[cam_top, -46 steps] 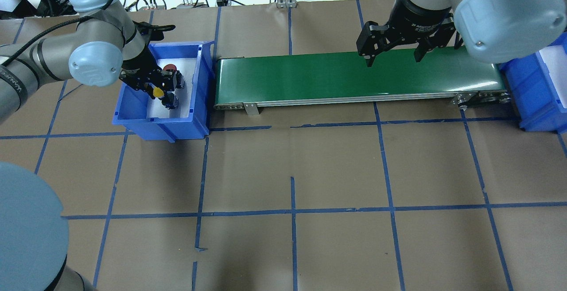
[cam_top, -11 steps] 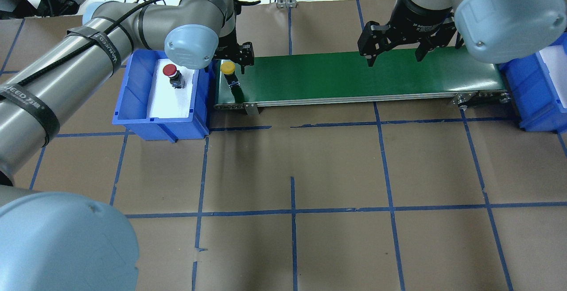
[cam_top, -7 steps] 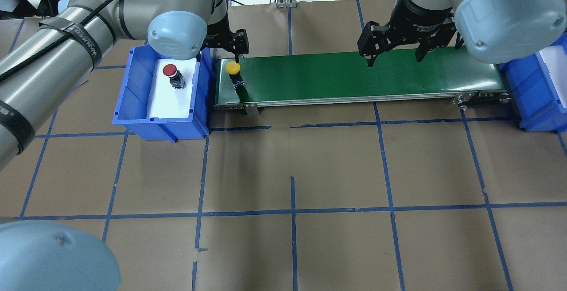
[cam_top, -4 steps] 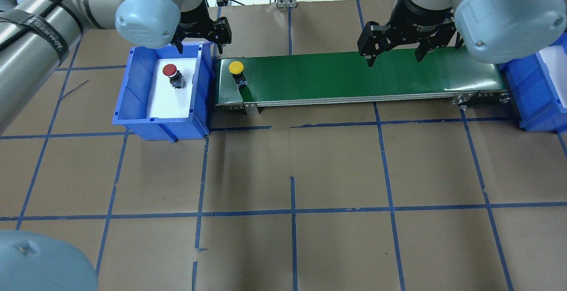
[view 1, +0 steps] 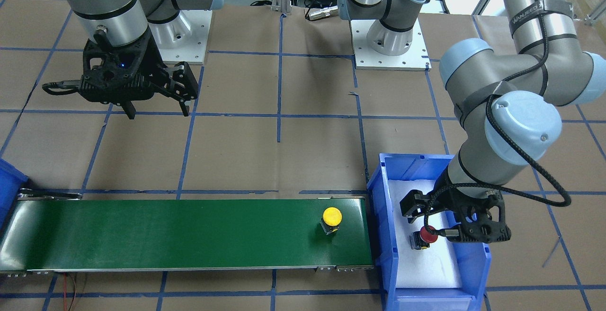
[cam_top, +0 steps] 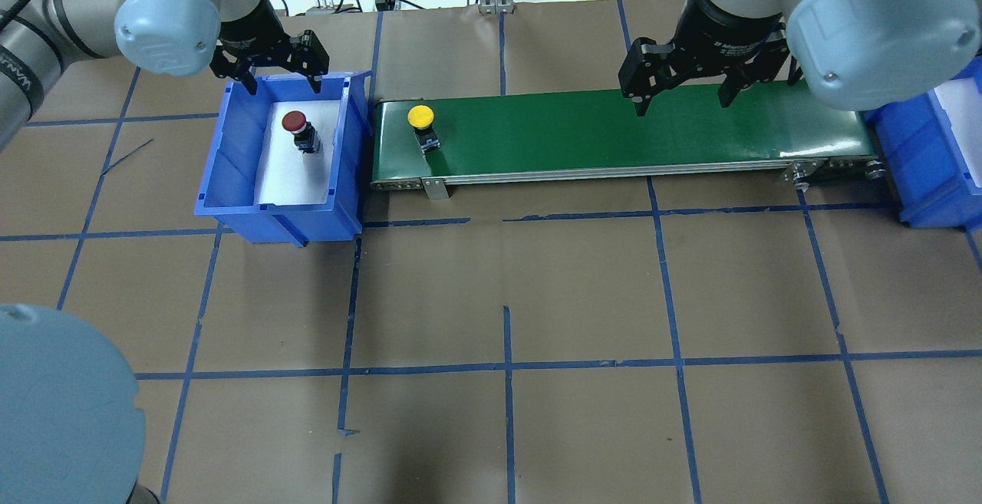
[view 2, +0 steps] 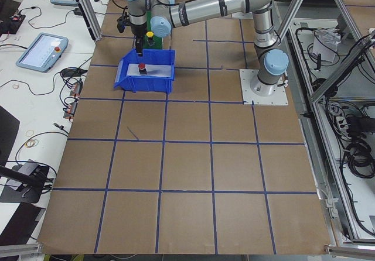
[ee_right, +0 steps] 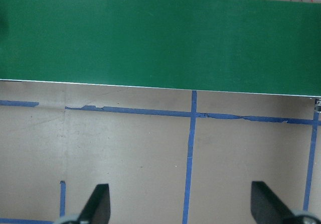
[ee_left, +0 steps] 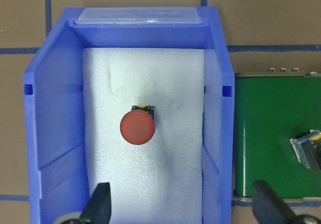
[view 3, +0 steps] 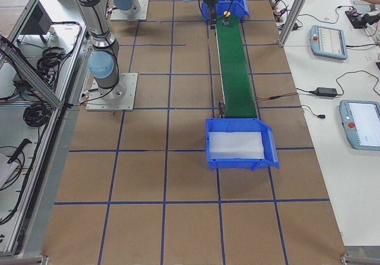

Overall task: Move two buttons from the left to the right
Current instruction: 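Move the left gripper back over the red button in the bin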

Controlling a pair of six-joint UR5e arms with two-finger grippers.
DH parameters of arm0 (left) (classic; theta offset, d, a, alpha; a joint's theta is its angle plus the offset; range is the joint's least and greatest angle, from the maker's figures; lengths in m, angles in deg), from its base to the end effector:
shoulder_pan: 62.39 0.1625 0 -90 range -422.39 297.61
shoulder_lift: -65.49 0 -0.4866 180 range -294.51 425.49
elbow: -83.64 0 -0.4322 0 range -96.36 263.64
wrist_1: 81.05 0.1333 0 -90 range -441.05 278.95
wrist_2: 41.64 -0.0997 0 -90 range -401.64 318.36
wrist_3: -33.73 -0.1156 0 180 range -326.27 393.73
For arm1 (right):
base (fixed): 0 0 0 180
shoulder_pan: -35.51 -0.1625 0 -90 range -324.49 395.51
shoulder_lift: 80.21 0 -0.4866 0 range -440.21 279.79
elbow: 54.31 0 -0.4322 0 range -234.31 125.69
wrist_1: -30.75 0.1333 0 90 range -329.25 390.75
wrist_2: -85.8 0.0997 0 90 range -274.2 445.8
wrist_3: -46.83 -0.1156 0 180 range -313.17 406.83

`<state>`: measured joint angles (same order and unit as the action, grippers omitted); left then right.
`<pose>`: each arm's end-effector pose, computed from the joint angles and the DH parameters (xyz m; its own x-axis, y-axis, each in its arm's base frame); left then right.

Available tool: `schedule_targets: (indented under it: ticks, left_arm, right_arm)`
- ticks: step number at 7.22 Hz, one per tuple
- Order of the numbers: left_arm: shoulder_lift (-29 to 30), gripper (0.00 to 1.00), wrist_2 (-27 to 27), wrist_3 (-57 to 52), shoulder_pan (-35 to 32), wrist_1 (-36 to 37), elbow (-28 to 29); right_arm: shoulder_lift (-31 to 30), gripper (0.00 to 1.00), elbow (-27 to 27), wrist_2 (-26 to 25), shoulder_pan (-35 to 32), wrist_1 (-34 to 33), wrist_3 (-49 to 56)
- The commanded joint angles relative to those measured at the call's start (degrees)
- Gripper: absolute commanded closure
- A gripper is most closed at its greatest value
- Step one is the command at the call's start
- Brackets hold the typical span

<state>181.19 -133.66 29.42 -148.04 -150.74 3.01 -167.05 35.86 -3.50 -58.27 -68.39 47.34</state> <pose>-0.0732 -0.7410 0.3711 -0.9992 -0.0033 -0.0403 -0.0006 0.9978 -0.0666 0.1719 -0.5591 0.5184 -0.9970 -0.0760 -0.0113 -0.0745 0.9921 -0.1013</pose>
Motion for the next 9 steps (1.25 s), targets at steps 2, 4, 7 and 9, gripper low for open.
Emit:
schedule_targets:
  ticks: [2,4,7,9]
  left_arm:
    - [5.3,0.00,-0.1,-0.4,0.3,2.6,0.6]
    - [6.0,0.00,0.0,-2.3,1.2,3.0,0.2]
    - [6.1,0.00,0.1,-2.8,2.2,3.0,-1.4]
    - [6.1,0.04,0.4,-2.7,2.2,3.1,-1.6]
  right_arm:
    - [0.0,0.00,0.0,-0.1,0.0,0.0,-0.1]
    - [0.0,0.00,0.0,-0.1,0.0,0.0,-0.1]
    - [0.0,0.00,0.0,-0.1,0.0,0.0,-0.1]
    - [0.0,0.00,0.1,-0.1,0.0,0.1,-0.1]
